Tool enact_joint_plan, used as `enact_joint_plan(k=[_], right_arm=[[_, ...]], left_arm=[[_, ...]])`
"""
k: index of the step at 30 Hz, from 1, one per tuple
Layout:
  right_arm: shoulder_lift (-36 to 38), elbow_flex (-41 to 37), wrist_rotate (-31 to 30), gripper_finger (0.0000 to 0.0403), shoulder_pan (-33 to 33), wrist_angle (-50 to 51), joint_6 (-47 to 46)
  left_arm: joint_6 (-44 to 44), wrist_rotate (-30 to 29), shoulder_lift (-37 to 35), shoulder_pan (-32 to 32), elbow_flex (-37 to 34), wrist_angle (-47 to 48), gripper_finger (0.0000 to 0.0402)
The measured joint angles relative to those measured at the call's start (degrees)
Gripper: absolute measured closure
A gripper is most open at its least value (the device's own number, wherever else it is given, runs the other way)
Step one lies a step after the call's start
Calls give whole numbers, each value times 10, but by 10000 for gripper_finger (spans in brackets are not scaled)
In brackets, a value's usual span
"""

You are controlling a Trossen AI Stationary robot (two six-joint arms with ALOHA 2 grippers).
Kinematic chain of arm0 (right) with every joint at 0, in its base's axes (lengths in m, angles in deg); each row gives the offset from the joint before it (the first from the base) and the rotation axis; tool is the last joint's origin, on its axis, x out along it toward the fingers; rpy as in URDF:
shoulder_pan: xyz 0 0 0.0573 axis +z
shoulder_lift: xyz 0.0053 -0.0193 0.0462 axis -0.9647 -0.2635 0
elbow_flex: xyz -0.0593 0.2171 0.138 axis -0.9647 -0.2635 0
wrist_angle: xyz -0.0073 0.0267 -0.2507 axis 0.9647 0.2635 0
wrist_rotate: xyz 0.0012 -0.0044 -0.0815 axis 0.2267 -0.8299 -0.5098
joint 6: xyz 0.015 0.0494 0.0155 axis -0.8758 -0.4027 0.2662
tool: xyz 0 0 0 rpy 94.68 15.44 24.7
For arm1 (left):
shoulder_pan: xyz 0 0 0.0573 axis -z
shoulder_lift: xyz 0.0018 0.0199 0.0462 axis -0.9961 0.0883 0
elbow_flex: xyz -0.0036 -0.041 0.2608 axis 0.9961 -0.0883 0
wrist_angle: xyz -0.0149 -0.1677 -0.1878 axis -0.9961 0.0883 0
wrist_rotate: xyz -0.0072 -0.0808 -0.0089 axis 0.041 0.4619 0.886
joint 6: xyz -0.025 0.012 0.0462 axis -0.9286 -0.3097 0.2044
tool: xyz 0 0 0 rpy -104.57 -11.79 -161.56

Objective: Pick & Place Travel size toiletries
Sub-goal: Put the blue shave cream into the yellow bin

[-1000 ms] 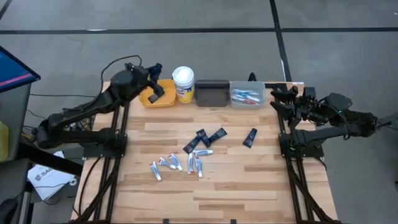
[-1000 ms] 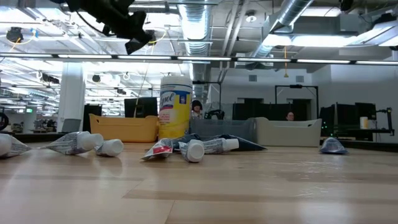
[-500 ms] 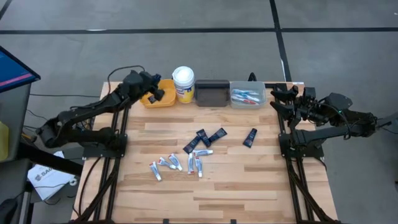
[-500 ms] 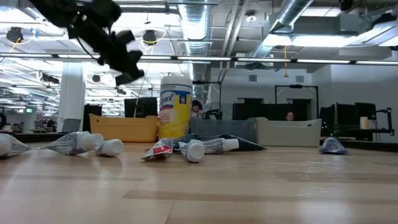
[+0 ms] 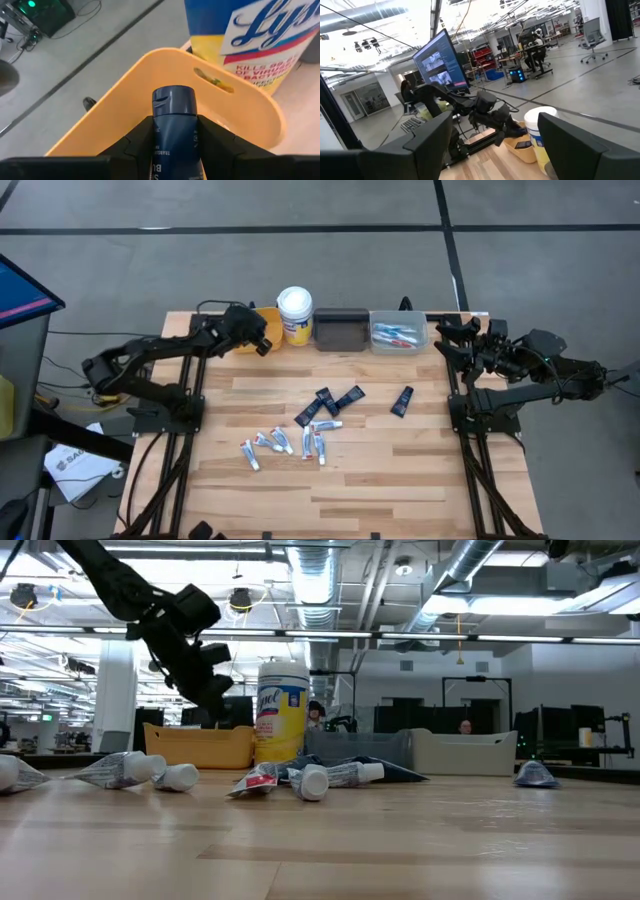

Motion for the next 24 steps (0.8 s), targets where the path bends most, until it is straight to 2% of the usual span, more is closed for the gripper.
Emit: enact_joint_plan(k=[16,24], right_arm=[[0,0,0,117,0,0,-1],[0,0,0,117,0,0,-1]], left_arm=[[1,20,12,-16,0,1,276],[1,19,12,-45,0,1,230]])
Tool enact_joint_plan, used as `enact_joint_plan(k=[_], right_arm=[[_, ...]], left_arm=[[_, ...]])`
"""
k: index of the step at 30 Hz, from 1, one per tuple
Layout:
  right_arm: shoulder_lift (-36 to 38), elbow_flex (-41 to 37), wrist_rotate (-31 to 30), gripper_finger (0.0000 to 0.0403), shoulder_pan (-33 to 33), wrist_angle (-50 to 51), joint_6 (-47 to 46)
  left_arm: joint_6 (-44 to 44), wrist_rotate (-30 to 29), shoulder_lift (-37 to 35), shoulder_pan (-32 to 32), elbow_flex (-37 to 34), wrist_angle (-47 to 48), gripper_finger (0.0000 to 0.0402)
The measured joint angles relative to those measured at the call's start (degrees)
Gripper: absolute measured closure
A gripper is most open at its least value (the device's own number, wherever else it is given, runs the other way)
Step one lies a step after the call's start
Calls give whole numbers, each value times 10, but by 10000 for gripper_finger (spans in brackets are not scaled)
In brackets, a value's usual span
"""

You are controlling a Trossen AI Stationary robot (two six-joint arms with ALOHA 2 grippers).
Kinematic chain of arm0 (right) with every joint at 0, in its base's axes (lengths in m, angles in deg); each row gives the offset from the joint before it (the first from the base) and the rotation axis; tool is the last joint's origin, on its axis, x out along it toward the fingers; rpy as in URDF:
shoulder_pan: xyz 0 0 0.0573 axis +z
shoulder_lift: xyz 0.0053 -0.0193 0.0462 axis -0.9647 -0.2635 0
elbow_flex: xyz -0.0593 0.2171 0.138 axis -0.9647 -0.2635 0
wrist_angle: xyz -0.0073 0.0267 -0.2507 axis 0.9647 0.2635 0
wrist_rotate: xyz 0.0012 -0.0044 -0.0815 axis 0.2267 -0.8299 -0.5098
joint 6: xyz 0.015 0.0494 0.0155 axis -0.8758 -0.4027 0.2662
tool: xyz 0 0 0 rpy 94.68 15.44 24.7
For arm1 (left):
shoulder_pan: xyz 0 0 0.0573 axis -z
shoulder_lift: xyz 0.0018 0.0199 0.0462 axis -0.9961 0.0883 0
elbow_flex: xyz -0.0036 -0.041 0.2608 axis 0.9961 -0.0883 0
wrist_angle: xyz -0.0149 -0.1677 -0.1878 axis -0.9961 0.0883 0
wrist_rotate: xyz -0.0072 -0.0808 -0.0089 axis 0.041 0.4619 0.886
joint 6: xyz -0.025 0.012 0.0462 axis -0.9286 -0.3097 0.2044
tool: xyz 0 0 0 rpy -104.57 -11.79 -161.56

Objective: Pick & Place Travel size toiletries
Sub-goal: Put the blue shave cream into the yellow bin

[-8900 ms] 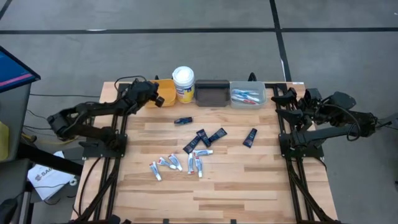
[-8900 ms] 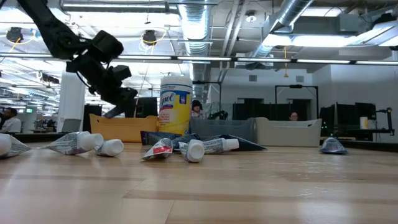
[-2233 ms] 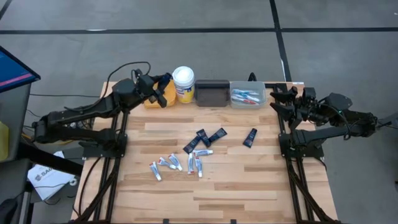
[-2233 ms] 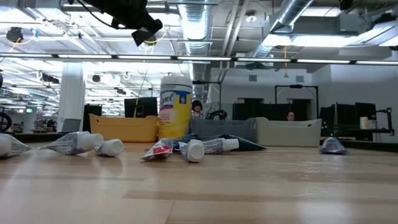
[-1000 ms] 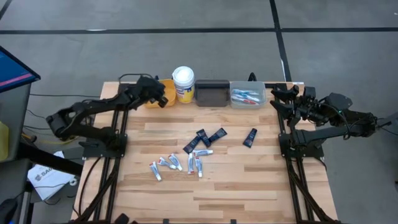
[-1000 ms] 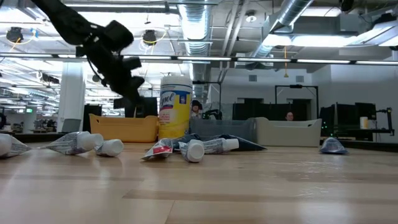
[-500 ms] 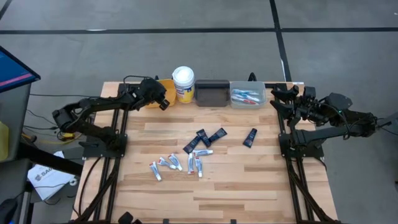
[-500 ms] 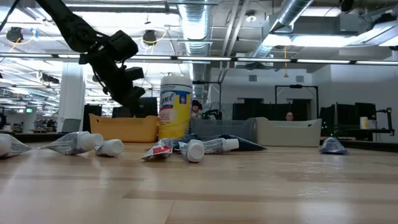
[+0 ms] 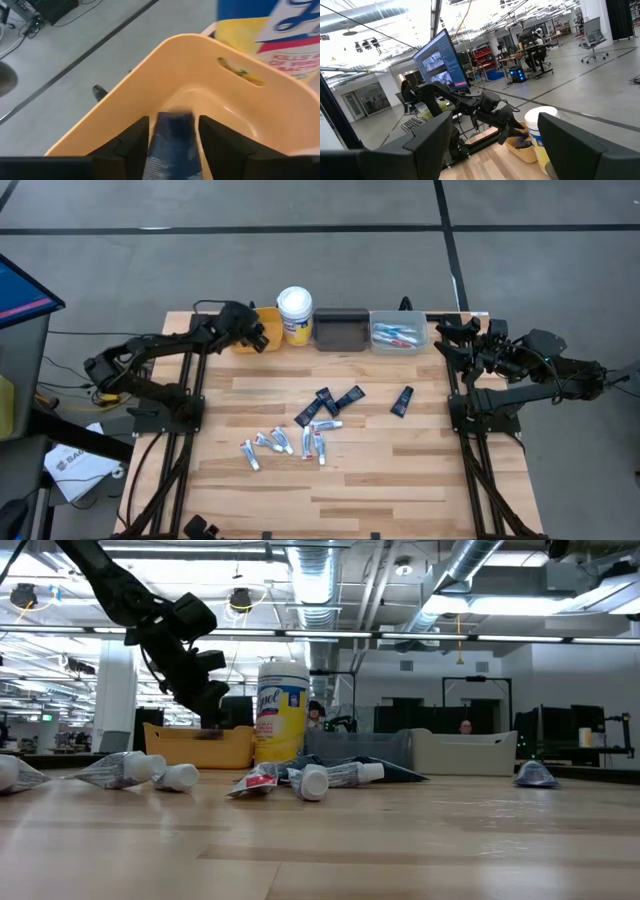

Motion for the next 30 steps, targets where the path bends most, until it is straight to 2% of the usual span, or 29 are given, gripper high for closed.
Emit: enact_joint_plan(k=[5,9,13,17,19,22,26,30], right_arm=[[0,0,0,117,0,0,0],[0,0,0,117,0,0,0],[0,0,0,117,0,0,0],[0,0,0,117,0,0,0],[0,0,0,117,0,0,0],[0,0,0,117,0,0,0],[0,0,0,117,0,0,0],[0,0,0,117,0,0,0]], left_arm=[[10,1,0,-20,0,0,196],[-20,60,-24,-17,1,1,172],[-44,120,-57,33,13,5,160],[-49,178,-82,112,32,-1,159],[-81,197,-83,152,41,2,158],[-124,195,-80,215,46,0,154],[-127,149,-62,294,46,2,147],[-141,120,-33,347,46,2,143]])
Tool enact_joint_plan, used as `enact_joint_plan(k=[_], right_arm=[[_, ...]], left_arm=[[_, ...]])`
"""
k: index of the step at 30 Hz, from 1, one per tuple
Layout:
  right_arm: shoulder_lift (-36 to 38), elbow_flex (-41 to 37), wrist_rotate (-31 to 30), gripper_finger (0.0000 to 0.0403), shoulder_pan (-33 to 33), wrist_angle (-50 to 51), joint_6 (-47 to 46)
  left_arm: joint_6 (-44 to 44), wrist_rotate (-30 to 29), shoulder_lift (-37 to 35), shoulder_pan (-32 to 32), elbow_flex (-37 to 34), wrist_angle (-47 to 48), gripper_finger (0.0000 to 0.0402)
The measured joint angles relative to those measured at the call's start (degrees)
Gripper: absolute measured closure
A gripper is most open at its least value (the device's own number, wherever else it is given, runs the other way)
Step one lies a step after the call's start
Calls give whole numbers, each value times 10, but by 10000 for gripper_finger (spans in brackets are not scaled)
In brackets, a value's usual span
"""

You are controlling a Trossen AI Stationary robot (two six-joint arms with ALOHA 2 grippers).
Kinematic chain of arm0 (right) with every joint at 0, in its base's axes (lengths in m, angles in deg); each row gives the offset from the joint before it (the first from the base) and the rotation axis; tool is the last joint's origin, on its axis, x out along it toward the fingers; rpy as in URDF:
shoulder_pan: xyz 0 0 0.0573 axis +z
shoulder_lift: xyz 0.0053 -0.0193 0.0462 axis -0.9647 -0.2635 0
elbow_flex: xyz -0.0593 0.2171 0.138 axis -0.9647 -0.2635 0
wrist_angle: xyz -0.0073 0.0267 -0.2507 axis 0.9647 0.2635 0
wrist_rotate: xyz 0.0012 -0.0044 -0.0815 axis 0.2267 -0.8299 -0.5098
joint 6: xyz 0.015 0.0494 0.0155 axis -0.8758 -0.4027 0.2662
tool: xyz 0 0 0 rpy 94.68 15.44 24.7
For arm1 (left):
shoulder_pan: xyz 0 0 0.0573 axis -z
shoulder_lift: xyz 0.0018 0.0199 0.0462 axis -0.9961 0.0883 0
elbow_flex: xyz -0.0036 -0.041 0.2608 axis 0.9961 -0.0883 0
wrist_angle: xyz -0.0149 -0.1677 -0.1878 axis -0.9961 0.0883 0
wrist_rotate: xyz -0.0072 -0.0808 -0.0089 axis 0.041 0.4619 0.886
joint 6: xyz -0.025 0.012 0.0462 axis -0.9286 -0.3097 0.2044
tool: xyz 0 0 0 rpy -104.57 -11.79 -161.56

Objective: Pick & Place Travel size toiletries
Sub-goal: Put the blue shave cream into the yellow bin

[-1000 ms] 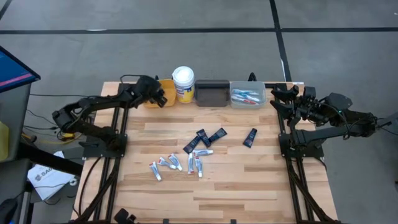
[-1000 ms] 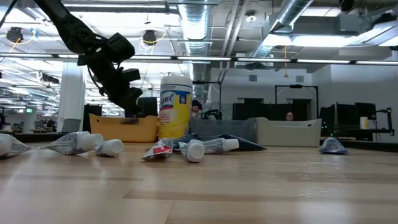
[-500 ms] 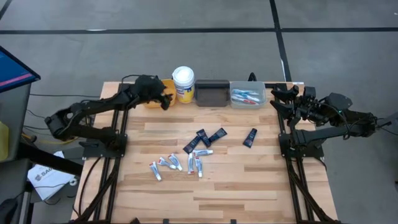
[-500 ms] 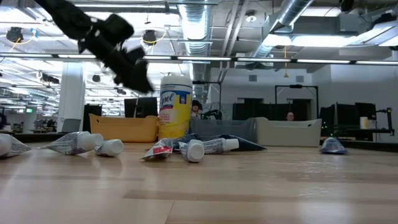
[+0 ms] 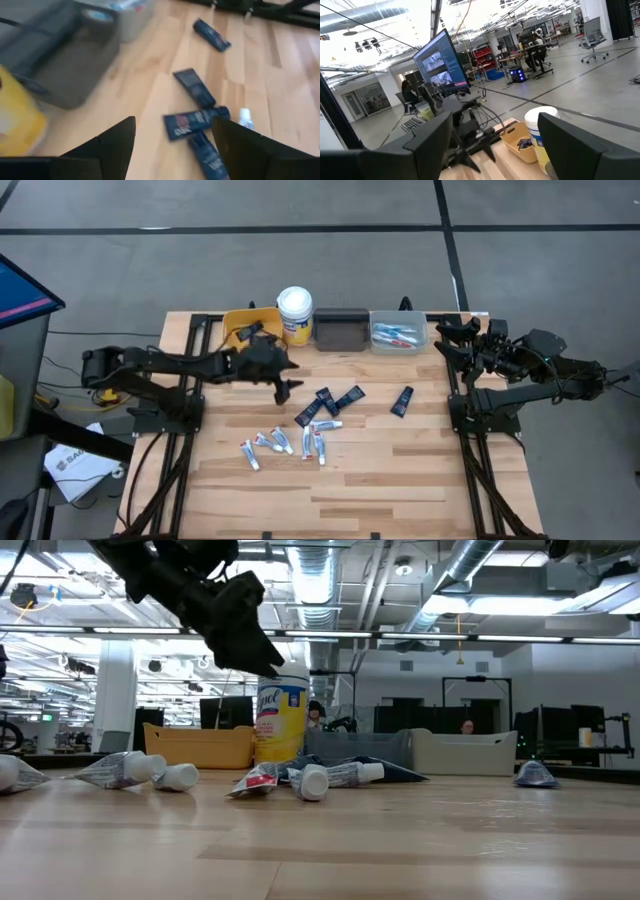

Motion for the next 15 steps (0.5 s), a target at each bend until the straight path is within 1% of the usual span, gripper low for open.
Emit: enact_joint_plan(k=[4,9,11,15], right_arm=[[0,0,0,117,0,0,0],[0,0,0,117,0,0,0],[0,0,0,117,0,0,0],[0,0,1,117,0,1,0]], left_arm=[[-58,-5,36,35,0,-1,136],[-86,-35,101,84,19,0,124],[-89,-55,131,101,41,-6,118],[-91,-127,188,119,76,-3,110]])
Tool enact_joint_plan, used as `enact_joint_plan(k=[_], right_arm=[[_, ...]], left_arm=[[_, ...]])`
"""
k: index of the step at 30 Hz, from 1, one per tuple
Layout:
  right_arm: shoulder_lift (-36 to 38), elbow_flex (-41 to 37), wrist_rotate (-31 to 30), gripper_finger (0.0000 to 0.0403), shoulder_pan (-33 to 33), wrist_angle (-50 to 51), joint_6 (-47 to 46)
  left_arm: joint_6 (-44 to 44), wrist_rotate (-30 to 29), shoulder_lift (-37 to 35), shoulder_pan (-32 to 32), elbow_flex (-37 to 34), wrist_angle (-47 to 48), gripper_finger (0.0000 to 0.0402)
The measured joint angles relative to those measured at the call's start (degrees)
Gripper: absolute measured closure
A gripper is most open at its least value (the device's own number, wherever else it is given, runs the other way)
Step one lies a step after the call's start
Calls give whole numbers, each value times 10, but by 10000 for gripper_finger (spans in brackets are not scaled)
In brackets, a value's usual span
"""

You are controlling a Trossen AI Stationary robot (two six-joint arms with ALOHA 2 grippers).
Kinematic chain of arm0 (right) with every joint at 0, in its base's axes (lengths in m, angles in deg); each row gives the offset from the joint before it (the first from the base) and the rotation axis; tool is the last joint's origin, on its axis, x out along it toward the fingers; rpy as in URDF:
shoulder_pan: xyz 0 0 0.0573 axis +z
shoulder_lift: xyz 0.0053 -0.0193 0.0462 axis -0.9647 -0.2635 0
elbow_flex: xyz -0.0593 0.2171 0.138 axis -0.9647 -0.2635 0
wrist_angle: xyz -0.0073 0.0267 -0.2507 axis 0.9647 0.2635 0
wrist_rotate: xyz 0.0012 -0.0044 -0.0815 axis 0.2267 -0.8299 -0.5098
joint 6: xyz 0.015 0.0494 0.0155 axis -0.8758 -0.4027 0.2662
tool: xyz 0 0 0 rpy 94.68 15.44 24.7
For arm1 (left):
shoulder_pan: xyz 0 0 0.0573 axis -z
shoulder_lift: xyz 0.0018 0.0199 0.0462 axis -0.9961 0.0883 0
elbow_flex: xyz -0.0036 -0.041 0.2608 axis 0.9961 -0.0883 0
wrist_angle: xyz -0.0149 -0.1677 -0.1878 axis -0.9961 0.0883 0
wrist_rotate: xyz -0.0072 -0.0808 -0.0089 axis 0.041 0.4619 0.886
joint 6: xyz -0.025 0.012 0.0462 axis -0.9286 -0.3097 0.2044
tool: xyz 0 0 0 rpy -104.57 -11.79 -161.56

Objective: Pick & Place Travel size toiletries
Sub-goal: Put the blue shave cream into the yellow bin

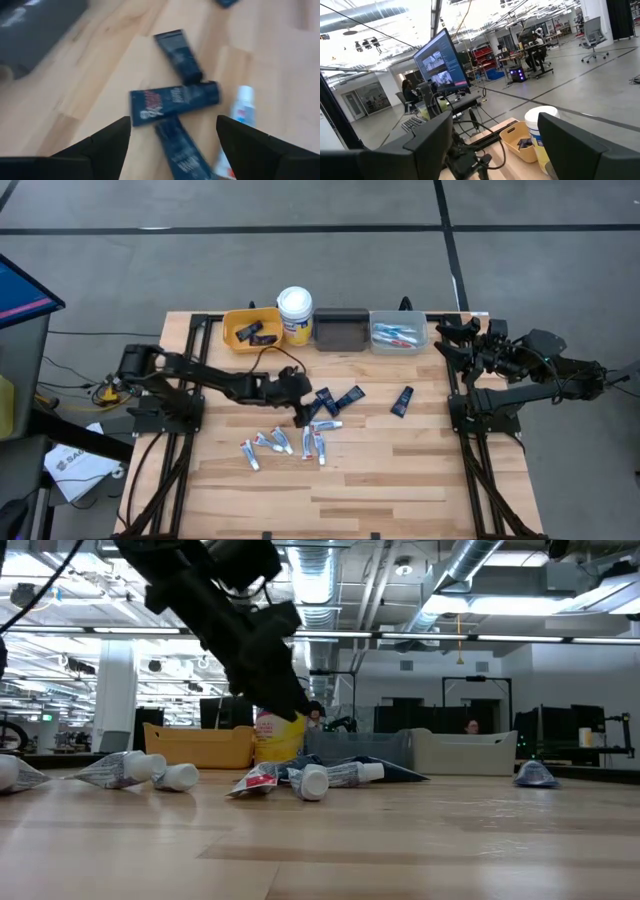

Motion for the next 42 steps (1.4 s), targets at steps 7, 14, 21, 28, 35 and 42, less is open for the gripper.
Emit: enact_joint_plan(k=[7,14,21,28,35,42], right_arm=[[0,0,1,117,1,16,0],[0,0,1,117,1,35,0],[0,0,1,117,1,34,0],[0,0,1,117,1,34,0],[0,0,1,117,1,33,0],[0,0,1,117,0,33,0]], left_arm=[[-42,-6,71,-2,20,1,107],[-59,1,109,11,21,-3,107],[-60,-3,129,11,22,-1,138],[-59,-10,128,10,22,7,236],[-58,-2,126,0,22,11,303],[-48,2,93,-18,18,40,305]])
